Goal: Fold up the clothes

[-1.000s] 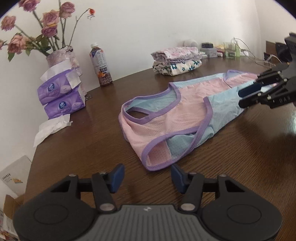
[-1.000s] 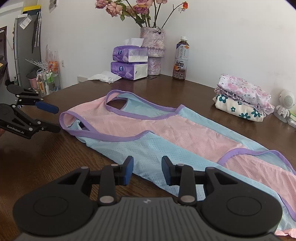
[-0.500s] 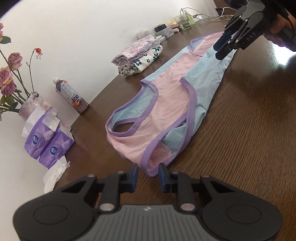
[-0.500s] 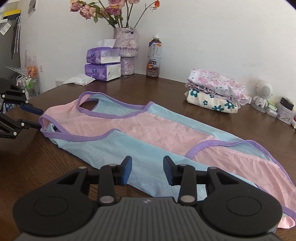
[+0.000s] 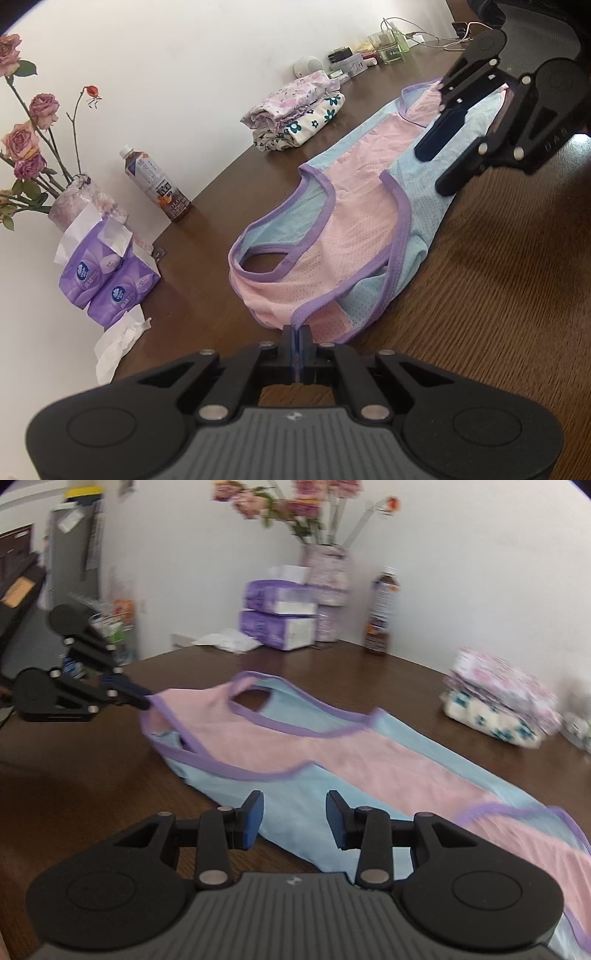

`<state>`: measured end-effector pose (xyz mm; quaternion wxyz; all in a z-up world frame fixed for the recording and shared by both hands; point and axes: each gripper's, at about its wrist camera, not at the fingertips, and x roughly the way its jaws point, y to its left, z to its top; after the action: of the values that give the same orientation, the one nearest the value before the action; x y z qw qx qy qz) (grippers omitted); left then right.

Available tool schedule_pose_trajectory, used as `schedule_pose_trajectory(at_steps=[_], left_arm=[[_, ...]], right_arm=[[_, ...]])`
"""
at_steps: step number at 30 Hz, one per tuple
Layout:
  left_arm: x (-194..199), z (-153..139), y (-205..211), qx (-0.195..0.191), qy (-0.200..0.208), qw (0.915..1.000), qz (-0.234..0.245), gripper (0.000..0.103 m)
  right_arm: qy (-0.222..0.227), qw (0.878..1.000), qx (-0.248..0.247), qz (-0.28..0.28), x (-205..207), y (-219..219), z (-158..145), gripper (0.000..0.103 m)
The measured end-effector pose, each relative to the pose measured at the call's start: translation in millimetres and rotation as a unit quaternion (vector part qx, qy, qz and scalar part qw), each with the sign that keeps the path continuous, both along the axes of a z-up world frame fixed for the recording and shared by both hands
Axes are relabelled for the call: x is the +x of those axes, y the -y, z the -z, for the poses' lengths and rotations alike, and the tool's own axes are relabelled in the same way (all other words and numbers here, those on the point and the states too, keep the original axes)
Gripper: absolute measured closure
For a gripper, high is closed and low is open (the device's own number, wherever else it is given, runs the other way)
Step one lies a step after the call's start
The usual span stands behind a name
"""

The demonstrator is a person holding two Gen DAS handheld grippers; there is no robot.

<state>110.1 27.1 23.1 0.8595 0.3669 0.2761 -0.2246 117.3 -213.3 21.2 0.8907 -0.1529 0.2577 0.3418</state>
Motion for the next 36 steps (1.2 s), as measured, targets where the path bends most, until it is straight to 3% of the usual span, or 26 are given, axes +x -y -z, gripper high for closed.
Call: schedule_pose_trajectory(at_steps=[7,14,15,16,17,19,22,27,30,32,36], left_arm=[[2.3,-6.1,-0.2,-0.014,-0.001,0.9998,-0.014,0.102],[-6.6,-2.4,-4.6,-0.071,0.019,0.9964,-0.044,0.102],[-8.6,-0.7,-6.5,-0.073,0.017,0.9965,-0.038,0.101],[-11.6,0.5,-9.5,-0.074,0.018,0.9967,-0.030,0.097],[-14.4,1.1,-12.6,-0.071,0.020,0.9971,-0.020,0.093],[-18.6,2.4,-18.7,-0.060,0.023,0.9979,-0.004,0.088],[-21.2,6.8,-22.8,-0.037,0.035,0.9986,0.015,0.070],[-16.2,18.7,-7.8,0.016,0.073,0.9954,0.060,0.067],[-13.4,24.3,0.0,0.061,0.107,0.9887,0.086,0.076],[-9.8,22.9,0.6,0.070,0.097,0.9873,0.104,0.098],[-2.2,15.6,1.3,0.077,0.084,0.9864,0.118,0.100]], right_arm=[[0.031,0.988,-0.062,-0.140,0.7,-104.8,12.3,0.065],[0.070,0.987,-0.094,-0.114,0.0,-140.5,18.7,0.066],[0.070,0.987,-0.095,-0.109,0.6,-141.4,19.0,0.068],[0.069,0.987,-0.097,-0.104,1.2,-142.3,19.2,0.080],[0.068,0.987,-0.099,-0.102,2.3,-143.0,19.8,0.089],[0.067,0.988,-0.100,-0.100,2.4,-142.8,20.7,0.094],[0.053,0.991,-0.079,-0.090,5.8,-138.9,17.9,0.095],[0.023,0.996,-0.034,-0.074,13.1,-130.7,11.8,0.096],[0.007,0.997,-0.016,-0.073,15.3,-124.3,10.1,0.096],[-0.002,0.997,-0.006,-0.072,16.7,-119.9,9.2,0.096],[-0.014,0.997,0.002,-0.073,19.5,-114.7,8.8,0.094]])
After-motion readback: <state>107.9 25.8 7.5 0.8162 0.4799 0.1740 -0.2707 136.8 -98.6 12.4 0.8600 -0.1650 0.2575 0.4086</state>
